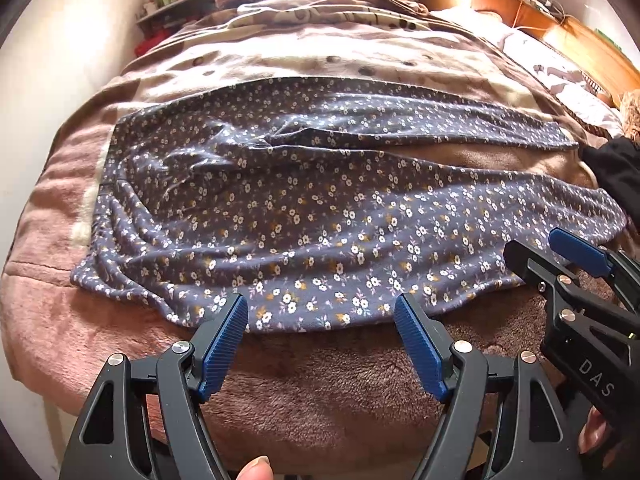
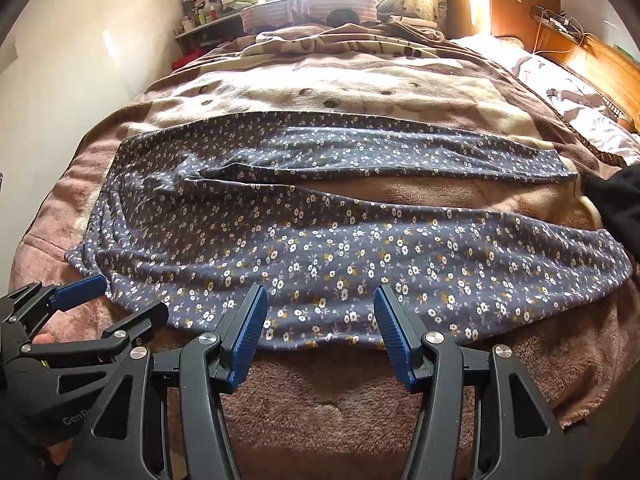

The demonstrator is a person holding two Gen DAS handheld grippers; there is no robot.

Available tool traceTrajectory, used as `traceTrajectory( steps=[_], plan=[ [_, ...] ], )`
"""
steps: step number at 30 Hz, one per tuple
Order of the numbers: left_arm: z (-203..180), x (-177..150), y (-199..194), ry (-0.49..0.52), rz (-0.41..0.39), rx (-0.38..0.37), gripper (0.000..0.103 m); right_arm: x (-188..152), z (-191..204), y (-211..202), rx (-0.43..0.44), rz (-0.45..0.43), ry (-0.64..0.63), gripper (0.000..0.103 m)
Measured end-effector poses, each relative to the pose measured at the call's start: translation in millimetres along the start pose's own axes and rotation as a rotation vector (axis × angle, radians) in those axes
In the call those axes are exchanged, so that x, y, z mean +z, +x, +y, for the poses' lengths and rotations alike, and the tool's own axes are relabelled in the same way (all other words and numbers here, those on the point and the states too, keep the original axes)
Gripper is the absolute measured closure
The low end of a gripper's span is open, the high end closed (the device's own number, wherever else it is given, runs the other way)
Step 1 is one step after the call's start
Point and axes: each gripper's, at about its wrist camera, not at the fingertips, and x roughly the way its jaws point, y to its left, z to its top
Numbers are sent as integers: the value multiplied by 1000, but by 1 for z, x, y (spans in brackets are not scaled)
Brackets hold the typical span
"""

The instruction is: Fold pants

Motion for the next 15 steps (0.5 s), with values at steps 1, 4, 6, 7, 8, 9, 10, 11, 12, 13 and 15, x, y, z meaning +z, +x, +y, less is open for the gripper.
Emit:
traceTrajectory(
  steps=[1,4,6,7,8,9,10,11,12,13,15],
  plan=[
    [0,0,0,0,-1,2,30,0,1,0,-1,-1,-3,47],
    [1,0,2,1,2,12,30,0,3,0,0,-5,-10,47],
    [3,0,3,-10,10,8,30,-1,4,0,3,-2,-14,47],
    [4,0,4,-15,13,5,30,-2,5,0,3,-2,-15,47],
    [4,-1,4,-18,14,6,30,-3,5,1,4,-1,-17,47],
    [4,-1,4,-18,13,9,30,-3,5,2,4,3,-20,47],
    [4,-1,4,-19,13,13,30,-3,6,2,4,6,-21,47],
    [4,-1,4,-20,12,16,30,-4,5,2,5,7,-21,47],
    [4,0,4,-19,10,20,30,-4,5,3,6,8,-20,47],
    [4,0,4,-20,10,22,30,-5,5,3,6,9,-19,47],
    [5,0,4,-21,8,26,30,-5,4,3,4,10,-16,47]
  ],
)
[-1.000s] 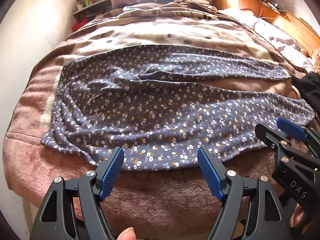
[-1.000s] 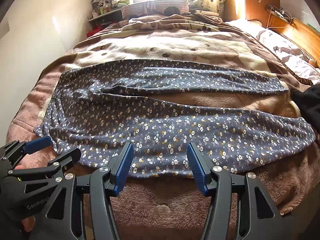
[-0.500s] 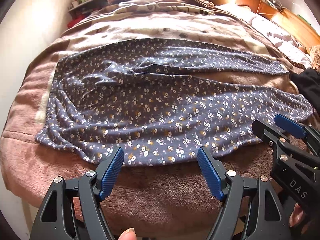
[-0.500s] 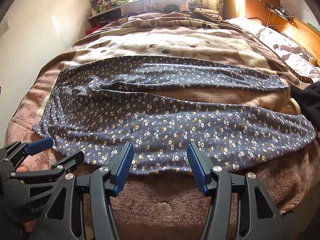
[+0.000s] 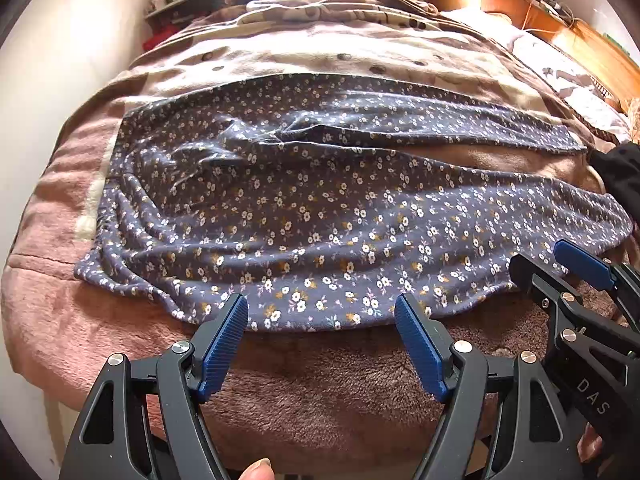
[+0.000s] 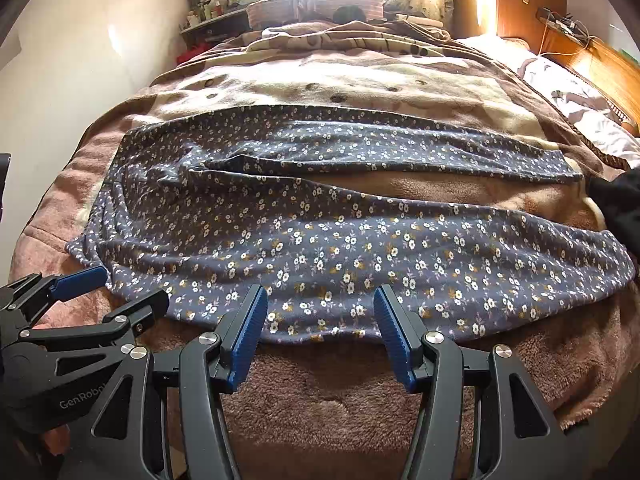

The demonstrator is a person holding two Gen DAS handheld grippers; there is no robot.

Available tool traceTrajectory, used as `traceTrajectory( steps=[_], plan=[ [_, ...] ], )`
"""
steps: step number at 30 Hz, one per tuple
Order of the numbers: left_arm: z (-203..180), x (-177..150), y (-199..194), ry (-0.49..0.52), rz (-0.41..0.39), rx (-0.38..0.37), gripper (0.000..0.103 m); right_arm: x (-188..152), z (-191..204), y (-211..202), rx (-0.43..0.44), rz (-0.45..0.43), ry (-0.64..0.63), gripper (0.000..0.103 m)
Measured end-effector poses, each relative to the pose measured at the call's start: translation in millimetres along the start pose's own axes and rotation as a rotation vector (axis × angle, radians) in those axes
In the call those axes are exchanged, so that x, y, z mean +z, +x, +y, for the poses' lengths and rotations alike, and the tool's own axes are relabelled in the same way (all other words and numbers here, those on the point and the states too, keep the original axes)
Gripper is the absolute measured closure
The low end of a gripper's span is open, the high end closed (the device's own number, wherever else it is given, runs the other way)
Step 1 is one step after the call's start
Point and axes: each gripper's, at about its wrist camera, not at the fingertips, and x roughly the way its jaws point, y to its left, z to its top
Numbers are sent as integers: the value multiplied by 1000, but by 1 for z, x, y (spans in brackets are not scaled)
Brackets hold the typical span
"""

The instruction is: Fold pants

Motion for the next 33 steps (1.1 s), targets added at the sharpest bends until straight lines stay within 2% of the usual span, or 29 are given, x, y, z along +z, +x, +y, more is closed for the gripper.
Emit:
traceTrajectory(
  steps=[27,29,31,33],
  plan=[
    [3,-1,15,-5,25,-1,30,-3,1,13,2,25,-1,47],
    [4,0,19,-5,47,-17,30,-3,1,14,1,26,-4,47],
    [8,1,26,-14,92,-72,30,-3,2,16,1,28,-5,47],
    [11,0,34,-16,119,-77,30,-3,1,19,-1,33,-2,47]
  ],
)
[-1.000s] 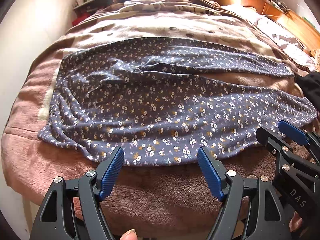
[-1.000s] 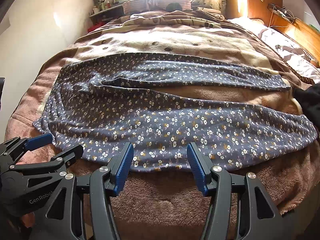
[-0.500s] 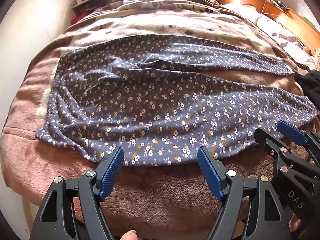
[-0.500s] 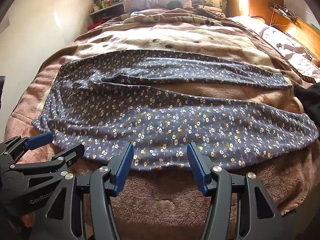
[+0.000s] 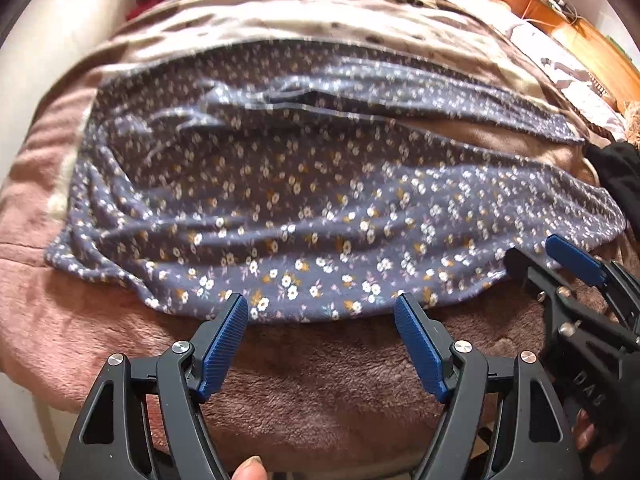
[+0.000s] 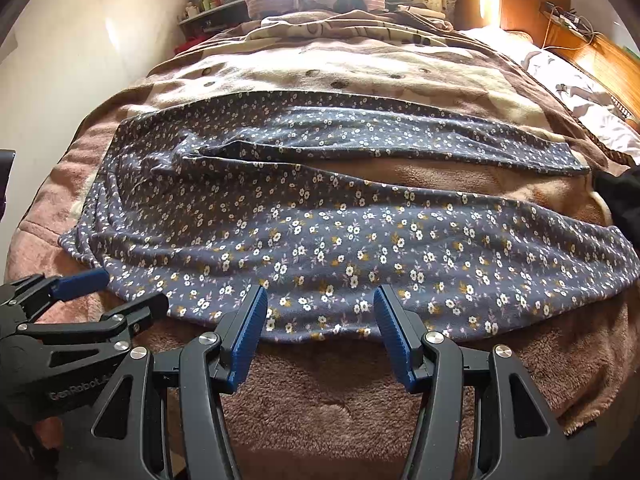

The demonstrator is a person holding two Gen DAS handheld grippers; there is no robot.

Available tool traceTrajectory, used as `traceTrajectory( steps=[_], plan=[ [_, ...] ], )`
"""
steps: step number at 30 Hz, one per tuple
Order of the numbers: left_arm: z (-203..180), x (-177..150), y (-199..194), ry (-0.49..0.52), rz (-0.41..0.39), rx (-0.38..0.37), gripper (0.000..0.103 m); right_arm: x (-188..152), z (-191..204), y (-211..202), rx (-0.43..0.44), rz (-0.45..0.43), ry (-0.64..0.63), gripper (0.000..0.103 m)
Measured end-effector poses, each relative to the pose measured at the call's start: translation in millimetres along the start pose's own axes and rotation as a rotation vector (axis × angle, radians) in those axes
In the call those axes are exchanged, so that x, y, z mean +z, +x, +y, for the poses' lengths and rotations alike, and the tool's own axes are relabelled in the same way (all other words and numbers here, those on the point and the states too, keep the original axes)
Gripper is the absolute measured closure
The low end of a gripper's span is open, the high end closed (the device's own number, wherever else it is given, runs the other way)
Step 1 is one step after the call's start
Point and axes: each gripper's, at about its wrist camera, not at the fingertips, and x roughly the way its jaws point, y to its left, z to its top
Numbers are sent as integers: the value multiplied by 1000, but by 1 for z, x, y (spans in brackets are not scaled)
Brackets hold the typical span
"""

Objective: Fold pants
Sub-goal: 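Lower both open grippers toward the pants waistband edge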

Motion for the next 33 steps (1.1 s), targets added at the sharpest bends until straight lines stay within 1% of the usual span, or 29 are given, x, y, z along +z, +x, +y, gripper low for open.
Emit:
traceTrajectory(
  steps=[2,6,7,9,11,15,17,20,21,22,23,25,29,33],
  plan=[
    [1,-1,6,8,23,-1,30,1,-2,4,5,10,14,47],
    [7,-2,13,11,31,-23,30,3,-2,11,4,15,12,47],
    [8,-3,16,20,35,-14,30,4,-2,12,6,13,9,47],
    [11,-4,27,36,69,11,30,6,0,16,4,12,2,47],
    [16,-6,34,18,91,17,30,7,0,19,-2,11,-3,47],
    [22,-12,40,-2,80,-13,30,5,1,32,-19,24,-23,47],
    [25,-14,43,-11,93,-21,30,3,0,39,-27,34,-29,47],
    [38,-25,48,-94,133,-68,30,-2,-3,52,-32,87,-25,47],
    [43,-30,49,-115,125,-92,30,-4,-3,54,-28,98,-28,47],
    [46,-33,49,-111,101,-113,30,-7,-3,56,-28,106,-37,47],
    [46,-35,49,-95,96,-122,30,-9,-3,57,-30,107,-42,47],
    [45,-35,49,-67,103,-126,30,-13,-3,60,-29,107,-46,47],
    [46,-33,50,-64,119,-140,30,-17,-1,65,-34,108,-56,47],
    [46,-25,52,-9,132,-157,30,-19,-4,75,-21,133,-39,46]
  ],
)
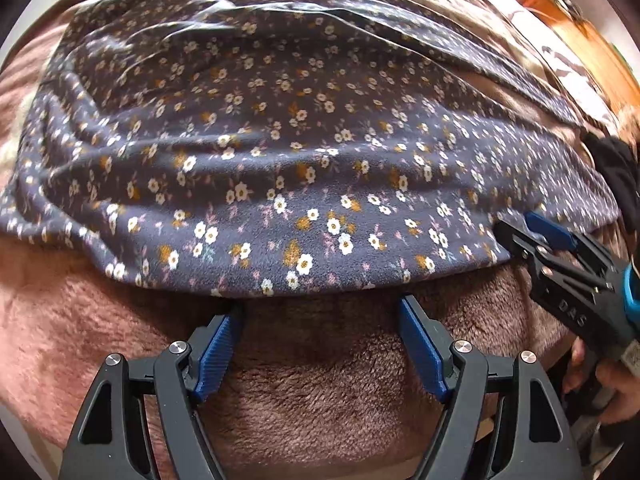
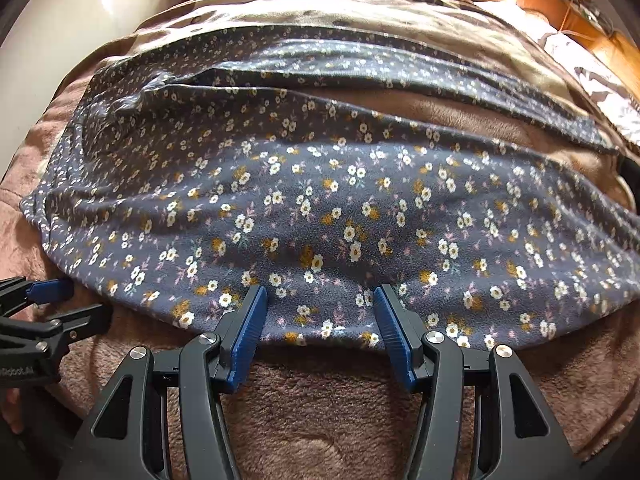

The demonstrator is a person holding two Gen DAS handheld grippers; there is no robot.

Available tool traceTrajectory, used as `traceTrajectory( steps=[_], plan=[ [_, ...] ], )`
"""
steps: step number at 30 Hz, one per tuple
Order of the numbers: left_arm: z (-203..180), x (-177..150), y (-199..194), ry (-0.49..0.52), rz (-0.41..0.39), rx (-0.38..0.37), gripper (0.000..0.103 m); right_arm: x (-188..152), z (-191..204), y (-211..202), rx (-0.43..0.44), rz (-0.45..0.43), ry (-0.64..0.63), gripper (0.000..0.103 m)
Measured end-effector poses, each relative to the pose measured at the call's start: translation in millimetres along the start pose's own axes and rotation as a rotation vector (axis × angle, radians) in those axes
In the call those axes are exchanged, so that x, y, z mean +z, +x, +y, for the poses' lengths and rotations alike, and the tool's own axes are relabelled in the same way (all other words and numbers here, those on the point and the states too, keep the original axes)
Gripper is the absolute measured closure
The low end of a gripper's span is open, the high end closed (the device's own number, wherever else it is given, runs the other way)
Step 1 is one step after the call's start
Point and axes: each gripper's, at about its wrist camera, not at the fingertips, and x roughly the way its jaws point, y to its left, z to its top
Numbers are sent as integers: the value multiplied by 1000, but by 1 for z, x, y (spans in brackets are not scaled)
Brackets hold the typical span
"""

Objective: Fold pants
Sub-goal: 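Lower both open grippers toward the pants waistband edge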

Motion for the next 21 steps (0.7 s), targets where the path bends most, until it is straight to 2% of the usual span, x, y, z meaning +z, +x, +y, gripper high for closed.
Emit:
traceTrajectory(
  steps=[4,6,10,17,21],
  plan=[
    [13,13,-7,-12,12,-74,30,8,-1,-3,12,39,-7,46],
    [22,21,-14,-20,-4,-93,30,15,-5,-10,63,20,17,46],
    [44,50,-33,-21,-70,-69,30,38,-8,-23,122,-50,36,46],
    [100,121,-58,-43,-168,50,33,108,11,-23,127,-152,-96,46],
    [131,156,-82,-75,-246,49,33,138,23,-23,151,-187,-108,46]
  ],
)
